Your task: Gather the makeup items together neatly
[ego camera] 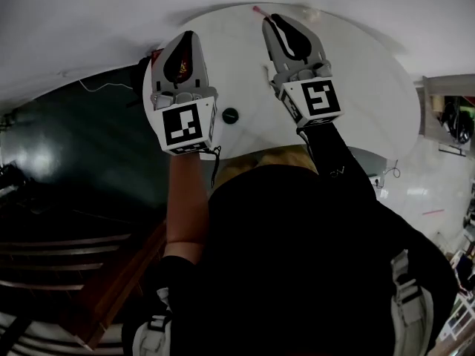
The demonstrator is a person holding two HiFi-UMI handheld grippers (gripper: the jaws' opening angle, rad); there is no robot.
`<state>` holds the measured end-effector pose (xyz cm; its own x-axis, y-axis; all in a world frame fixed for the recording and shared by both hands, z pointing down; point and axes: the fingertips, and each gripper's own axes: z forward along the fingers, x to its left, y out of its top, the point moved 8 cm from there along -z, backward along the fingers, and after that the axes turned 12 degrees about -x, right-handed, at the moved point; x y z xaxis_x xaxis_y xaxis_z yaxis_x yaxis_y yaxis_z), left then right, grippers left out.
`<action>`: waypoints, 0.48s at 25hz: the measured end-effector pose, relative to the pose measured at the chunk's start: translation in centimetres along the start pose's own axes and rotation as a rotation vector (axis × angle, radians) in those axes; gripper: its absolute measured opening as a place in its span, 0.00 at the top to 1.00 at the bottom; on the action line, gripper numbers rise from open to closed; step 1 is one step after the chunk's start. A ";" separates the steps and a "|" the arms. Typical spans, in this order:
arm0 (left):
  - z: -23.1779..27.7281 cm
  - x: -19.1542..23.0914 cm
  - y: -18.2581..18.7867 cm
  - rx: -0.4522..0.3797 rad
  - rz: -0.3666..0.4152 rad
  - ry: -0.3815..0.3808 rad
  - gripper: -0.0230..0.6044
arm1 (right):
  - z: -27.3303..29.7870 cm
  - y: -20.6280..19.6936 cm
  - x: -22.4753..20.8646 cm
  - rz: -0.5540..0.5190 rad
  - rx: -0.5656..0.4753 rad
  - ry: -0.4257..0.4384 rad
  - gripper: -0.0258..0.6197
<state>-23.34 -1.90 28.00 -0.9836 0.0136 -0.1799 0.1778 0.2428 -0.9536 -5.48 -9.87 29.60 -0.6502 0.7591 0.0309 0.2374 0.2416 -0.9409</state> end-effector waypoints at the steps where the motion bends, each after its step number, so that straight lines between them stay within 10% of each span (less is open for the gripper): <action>1: -0.6 0.4 -0.1 0.010 0.010 0.028 0.95 | 0.3 -0.3 0.3 0.018 0.001 0.020 0.89; 7: -4.1 2.8 -0.5 0.101 0.064 0.168 0.95 | 2.3 -2.9 2.1 0.113 0.040 0.140 0.89; 12: -5.7 3.0 -1.1 0.122 0.065 0.204 0.95 | 1.2 -10.4 6.0 0.209 0.336 0.352 0.88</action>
<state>-26.68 3.34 29.92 -0.9535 0.2238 -0.2017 0.2315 0.1159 -0.9659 -12.77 -8.56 39.15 -0.3188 0.9412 -0.1117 0.0535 -0.0997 -0.9936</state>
